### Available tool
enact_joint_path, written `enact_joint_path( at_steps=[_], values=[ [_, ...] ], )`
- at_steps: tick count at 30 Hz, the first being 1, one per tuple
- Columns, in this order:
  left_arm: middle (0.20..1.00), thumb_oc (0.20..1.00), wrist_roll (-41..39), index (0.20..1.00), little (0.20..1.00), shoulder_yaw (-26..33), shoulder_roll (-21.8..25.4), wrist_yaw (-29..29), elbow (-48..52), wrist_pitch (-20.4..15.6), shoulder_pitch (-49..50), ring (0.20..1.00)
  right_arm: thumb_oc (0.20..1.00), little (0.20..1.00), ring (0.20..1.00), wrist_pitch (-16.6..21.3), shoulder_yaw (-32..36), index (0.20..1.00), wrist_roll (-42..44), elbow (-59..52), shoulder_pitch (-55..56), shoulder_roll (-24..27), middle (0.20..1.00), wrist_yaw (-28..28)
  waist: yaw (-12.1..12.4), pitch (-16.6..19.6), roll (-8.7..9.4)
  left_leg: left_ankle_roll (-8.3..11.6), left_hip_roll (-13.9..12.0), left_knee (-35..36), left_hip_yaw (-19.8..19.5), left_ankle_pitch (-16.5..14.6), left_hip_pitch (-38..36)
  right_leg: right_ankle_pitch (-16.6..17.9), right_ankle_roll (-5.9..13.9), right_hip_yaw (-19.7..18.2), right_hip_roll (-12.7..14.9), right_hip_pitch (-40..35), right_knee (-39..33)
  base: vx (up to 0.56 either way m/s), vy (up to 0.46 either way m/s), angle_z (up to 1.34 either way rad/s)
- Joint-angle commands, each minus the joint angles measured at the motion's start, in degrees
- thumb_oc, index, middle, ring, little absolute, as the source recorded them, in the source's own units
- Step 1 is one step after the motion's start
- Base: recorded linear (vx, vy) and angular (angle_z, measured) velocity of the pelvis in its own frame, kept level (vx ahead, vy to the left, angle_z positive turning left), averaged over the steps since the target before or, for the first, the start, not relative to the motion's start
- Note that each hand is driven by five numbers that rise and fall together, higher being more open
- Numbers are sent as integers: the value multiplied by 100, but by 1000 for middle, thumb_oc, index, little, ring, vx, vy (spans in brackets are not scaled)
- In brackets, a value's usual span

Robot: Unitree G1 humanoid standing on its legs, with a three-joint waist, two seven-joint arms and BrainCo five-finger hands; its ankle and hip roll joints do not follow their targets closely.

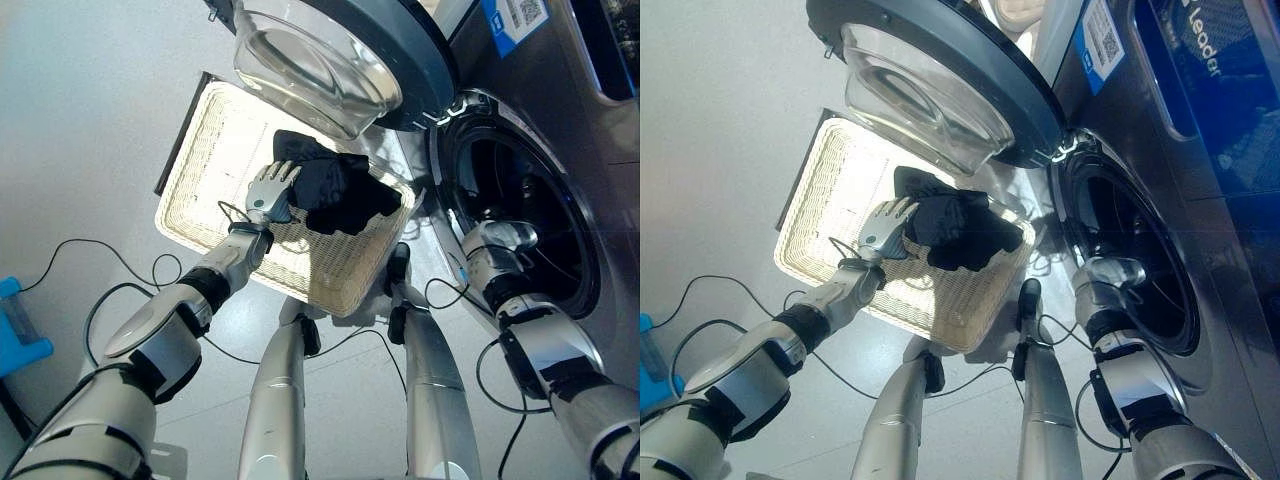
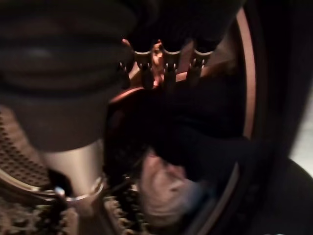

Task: Put the clothes into the washing machine.

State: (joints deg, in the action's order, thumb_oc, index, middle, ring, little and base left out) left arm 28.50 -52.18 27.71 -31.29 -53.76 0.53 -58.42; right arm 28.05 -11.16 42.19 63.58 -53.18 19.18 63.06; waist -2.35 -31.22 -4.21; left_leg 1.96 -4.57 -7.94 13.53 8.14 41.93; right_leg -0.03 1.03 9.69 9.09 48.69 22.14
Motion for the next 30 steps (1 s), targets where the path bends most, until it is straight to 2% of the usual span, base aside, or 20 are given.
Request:
enact_joint_path(
  at_steps=[1,5,9,13,20,26,30],
  values=[
    [1000,1000,576,1000,1000,77,-180,-423,-197,-25,-184,1000,1000,1000,1000,276,-311,1000,-71,-353,185,-3,1000,-64,-109,143,-273,305,198,-346,332,-478,105,230,615,215,-179,-18,-160,-13,61,-9],
    [1000,1000,860,1000,1000,-29,-228,-431,-225,-101,-346,1000,1000,1000,1000,382,-674,1000,-68,-925,395,-325,1000,-228,-198,143,-227,340,199,-301,412,-407,175,299,606,168,-221,36,-269,-9,47,-12],
    [1000,1000,805,1000,1000,-129,-290,28,-356,44,-412,1000,1000,1000,1000,407,-782,1000,-220,-1229,496,-456,1000,-176,-261,143,-196,362,196,-294,455,-364,232,334,608,135,-248,85,-301,-4,42,-4],
    [1000,1000,888,1000,1000,-268,-420,487,-700,271,-487,1000,1000,1000,1000,641,-862,1000,-287,-1492,516,-547,1000,-198,-341,143,-128,395,161,-285,511,-301,326,388,616,93,-289,150,-349,-7,25,-5],
    [1000,1000,1168,1000,1000,-344,-471,494,-979,315,-630,1000,1000,1000,1000,939,-883,1000,-180,-1706,457,-582,1000,-445,-382,143,-15,419,110,-290,529,-234,477,440,632,102,-308,255,-360,0,0,0],
    [1000,1000,1171,1000,1000,-423,-534,1075,-1174,732,-780,1000,1000,1000,1000,1198,-833,1000,214,-2061,492,-636,1000,-785,-422,143,93,445,98,-278,514,-163,676,534,649,106,-334,423,-407,1,-9,-1],
    [1000,1000,949,1000,1000,-428,-628,1354,-1377,994,-903,1000,1000,1000,1000,1362,-837,1000,247,-2252,473,-683,1000,-786,-453,143,147,467,82,-277,505,-125,808,575,654,99,-344,549,-410,0,0,0]
  ],
)
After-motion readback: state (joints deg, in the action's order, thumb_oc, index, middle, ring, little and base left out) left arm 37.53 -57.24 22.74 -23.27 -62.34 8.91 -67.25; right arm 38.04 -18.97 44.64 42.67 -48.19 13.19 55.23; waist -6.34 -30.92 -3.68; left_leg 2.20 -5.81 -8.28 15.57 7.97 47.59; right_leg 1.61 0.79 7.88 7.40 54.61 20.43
